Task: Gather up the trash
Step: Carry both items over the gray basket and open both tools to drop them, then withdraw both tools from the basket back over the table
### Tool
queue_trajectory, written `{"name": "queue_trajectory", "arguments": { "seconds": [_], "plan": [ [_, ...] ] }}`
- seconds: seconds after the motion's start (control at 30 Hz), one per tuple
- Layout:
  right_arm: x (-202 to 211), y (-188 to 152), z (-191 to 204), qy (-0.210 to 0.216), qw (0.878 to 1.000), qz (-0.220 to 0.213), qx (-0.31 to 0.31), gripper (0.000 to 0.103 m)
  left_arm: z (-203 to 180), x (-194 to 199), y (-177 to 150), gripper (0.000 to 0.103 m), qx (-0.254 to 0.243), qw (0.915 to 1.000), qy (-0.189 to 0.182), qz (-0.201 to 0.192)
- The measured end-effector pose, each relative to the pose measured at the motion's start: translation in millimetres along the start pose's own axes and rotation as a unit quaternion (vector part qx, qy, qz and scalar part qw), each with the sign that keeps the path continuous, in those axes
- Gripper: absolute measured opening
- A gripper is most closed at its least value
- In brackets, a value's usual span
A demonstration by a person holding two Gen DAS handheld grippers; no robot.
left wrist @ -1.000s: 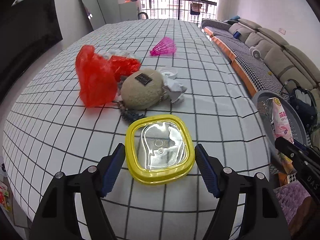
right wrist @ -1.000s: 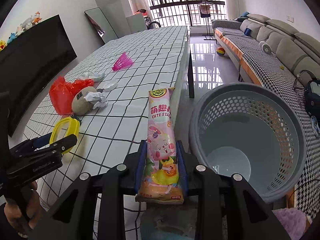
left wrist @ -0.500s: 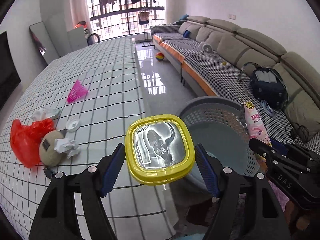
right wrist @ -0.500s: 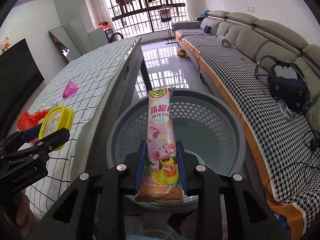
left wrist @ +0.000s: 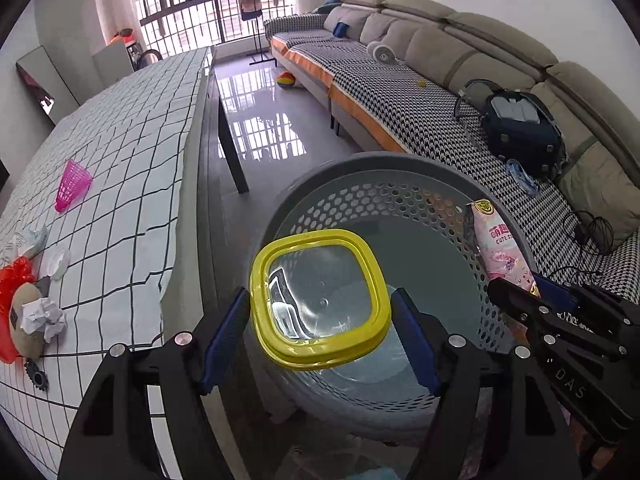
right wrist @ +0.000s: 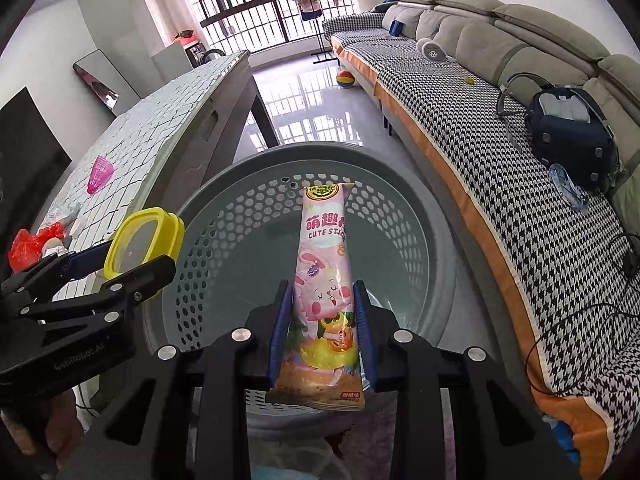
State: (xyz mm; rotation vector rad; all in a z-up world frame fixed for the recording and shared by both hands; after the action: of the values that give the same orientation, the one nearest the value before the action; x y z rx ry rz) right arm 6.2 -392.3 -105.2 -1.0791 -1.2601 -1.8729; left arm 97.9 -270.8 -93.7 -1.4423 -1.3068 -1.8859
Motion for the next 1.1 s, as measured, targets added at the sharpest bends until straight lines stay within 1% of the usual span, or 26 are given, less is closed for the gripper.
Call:
{"name": "queue_trajectory", "arguments": {
  "seconds": [0.07,0.13,0.17,0.2,0.27,0.4,0.7,0.93,0.97,1.03,1.1],
  "plan": [
    [-1.7,0.4,-1.6,0.0,1.0,0.0,0.0,0.03,-2.1,-3.3,1.3,0.071,0.002,1.0,-0.003,0.003],
    [-1.6,0.7,-3.0,0.0,1.0,-0.002,0.002,0.031,-2.1,-4.5,1.3,0.073,0.005,1.0,-0.005,0.003],
    [-1.1,0.7,-3.9,0.0,1.0,-0.003,0.003,0.036,-1.6,-4.3,1.1,0.077,0.007,1.0,-0.005,0.002],
    [0.0,1.1,-4.5,-0.002,1.0,-0.006,0.003,0.043,-1.0,-3.9,1.7,0.08,0.009,1.0,-0.004,0.001],
    [2.7,1.6,-5.6,-0.001,1.0,-0.013,0.0,0.05,-0.3,-2.7,1.0,0.081,0.011,0.9999,-0.003,-0.001],
    [5.5,0.9,-7.6,-0.002,1.0,-0.016,-0.006,0.05,1.8,-1.8,-0.1,0.081,0.014,0.9999,0.003,0.002],
    [9.2,-4.8,-6.1,-0.006,1.0,-0.016,-0.009,0.05,7.7,4.7,-4.9,0.081,0.021,0.9997,0.012,-0.005],
    [17.6,-7.9,-0.6,-0.01,1.0,-0.024,-0.005,0.05,12.4,15.6,-8.2,0.085,0.028,0.9993,0.015,-0.018],
    [18.9,-8.5,0.9,-0.009,1.0,-0.025,-0.004,0.051,13.8,17.5,-8.9,0.085,0.03,0.9992,0.016,-0.02],
    [21.6,-9.4,4.3,-0.008,1.0,-0.028,-0.001,0.057,17.1,21.4,-10.3,0.086,0.033,0.999,0.019,-0.025],
    [24.4,-10.5,8.7,-0.007,0.999,-0.032,0.004,0.058,20.2,26.9,-12.2,0.09,0.035,0.9986,0.022,-0.032]
  ]
}}
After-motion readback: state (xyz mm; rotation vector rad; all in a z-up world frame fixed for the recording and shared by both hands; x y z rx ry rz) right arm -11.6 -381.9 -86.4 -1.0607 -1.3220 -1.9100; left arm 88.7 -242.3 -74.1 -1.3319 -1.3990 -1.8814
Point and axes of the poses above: each gripper's, at about its wrist camera, not at the fingertips, and x roughly against the way its jaws point, z to its left, y to its top, the point moved 5 cm from there along -x, roughly the way its jaws point, and after that the axes turned 10 degrees about z, right-handed, at the moved point
